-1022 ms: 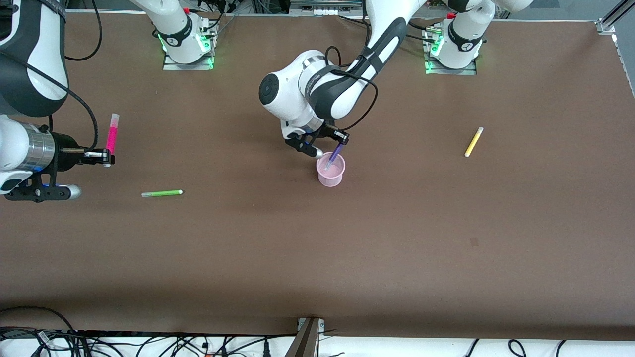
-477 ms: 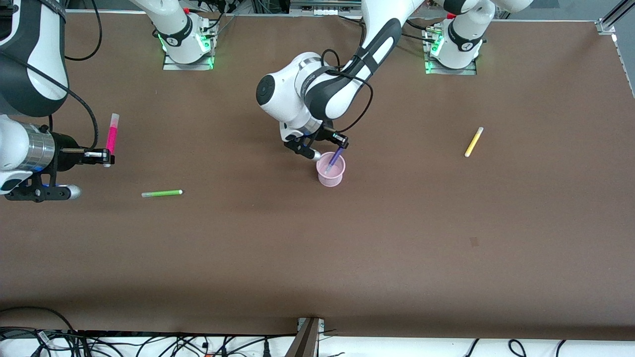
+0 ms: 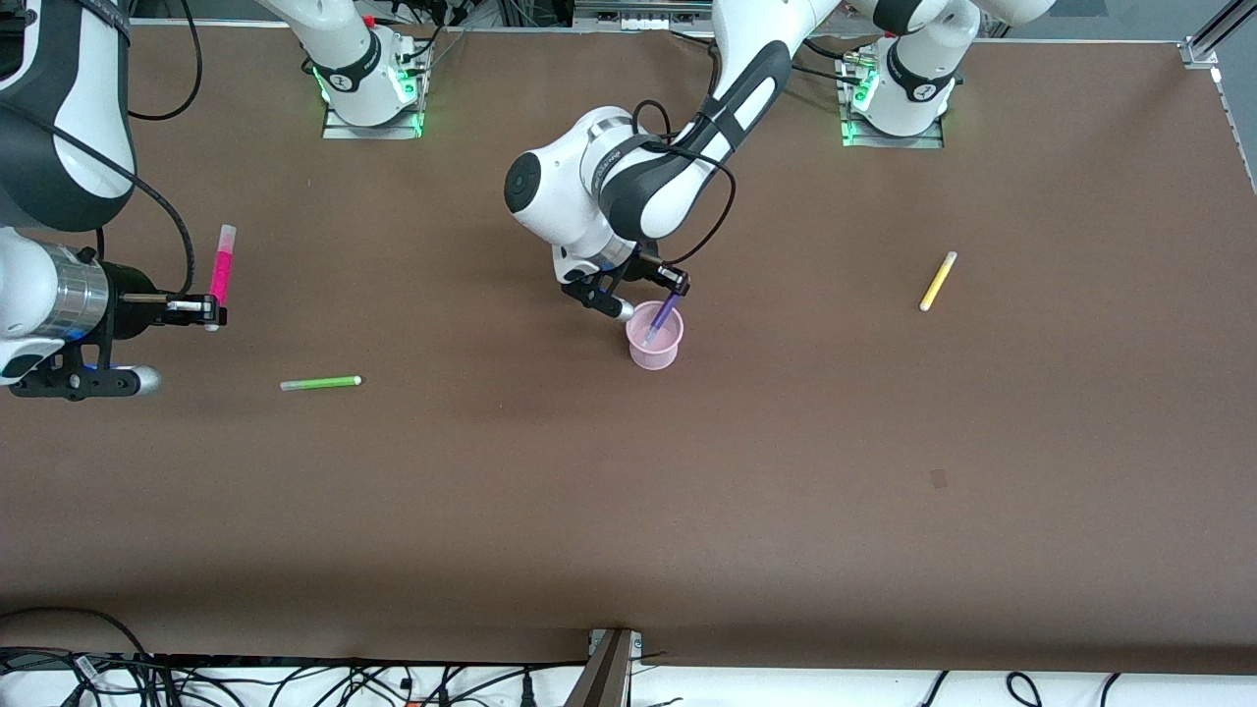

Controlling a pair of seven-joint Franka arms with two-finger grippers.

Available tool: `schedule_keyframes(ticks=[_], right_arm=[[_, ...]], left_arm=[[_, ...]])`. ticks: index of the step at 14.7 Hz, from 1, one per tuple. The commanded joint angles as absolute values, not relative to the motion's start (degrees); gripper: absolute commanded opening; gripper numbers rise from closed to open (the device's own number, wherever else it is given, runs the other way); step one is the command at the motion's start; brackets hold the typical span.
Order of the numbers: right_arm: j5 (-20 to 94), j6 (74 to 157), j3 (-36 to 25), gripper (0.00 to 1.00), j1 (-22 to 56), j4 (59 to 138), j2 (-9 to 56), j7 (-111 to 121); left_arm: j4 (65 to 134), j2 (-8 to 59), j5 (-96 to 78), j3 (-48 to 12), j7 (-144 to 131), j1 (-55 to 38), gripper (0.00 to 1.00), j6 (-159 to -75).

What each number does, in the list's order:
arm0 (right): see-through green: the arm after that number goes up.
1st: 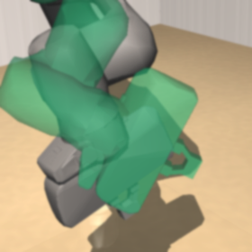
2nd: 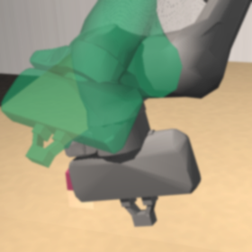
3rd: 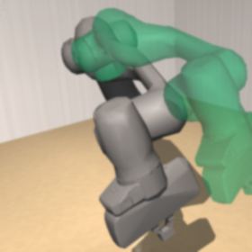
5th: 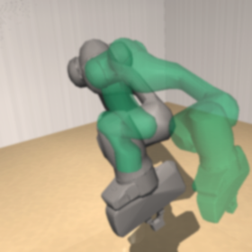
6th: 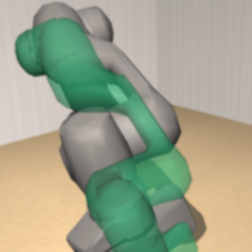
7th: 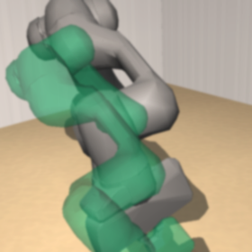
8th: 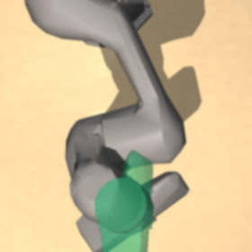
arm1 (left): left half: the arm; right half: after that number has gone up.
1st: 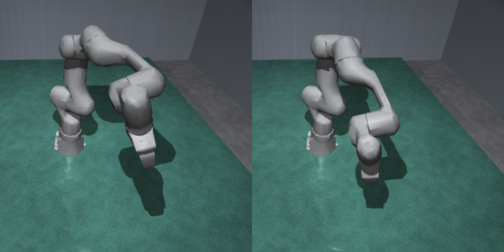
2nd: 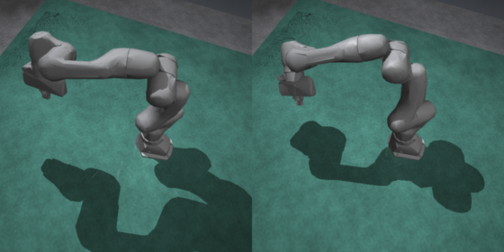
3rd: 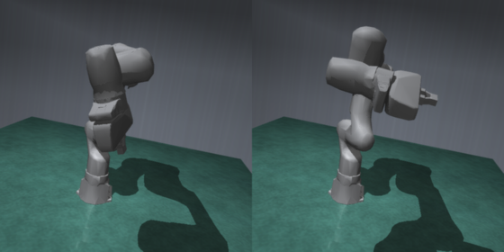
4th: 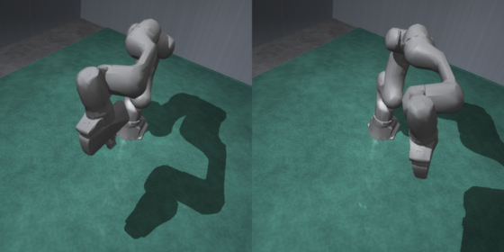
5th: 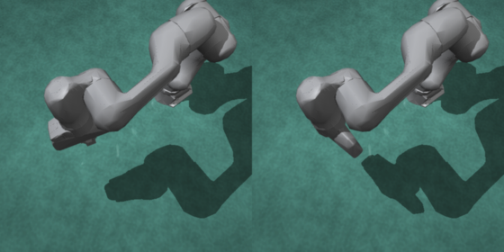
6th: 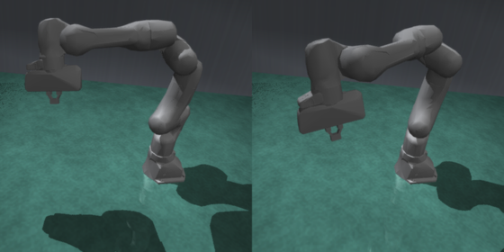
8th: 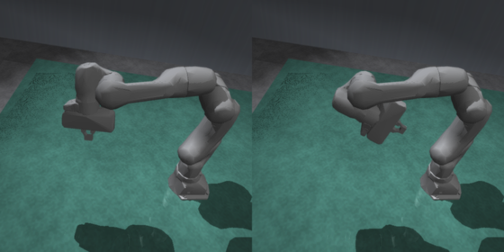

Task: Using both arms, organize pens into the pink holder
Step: 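Lower the blue marker into the pink holder with the left gripper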

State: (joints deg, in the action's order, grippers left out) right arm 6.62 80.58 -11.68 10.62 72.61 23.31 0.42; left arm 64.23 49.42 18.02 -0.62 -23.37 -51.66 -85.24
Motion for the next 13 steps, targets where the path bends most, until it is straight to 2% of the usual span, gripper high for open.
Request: schedule_keyframes(ticks=[1,13], right_arm=[[6.06,79.37,-11.6,0.0,10.46,71.72,23.12,0.97],[6.06,79.45,-11.6,0.0,10.46,71.72,23.12,0.88]], left_arm=[[61.87,50.36,19.6,0.09,-23.29,-52.56,0.13,-83.15],[61.79,50.27,19.6,0.09,-23.38,-52.56,0.14,-81.83]])
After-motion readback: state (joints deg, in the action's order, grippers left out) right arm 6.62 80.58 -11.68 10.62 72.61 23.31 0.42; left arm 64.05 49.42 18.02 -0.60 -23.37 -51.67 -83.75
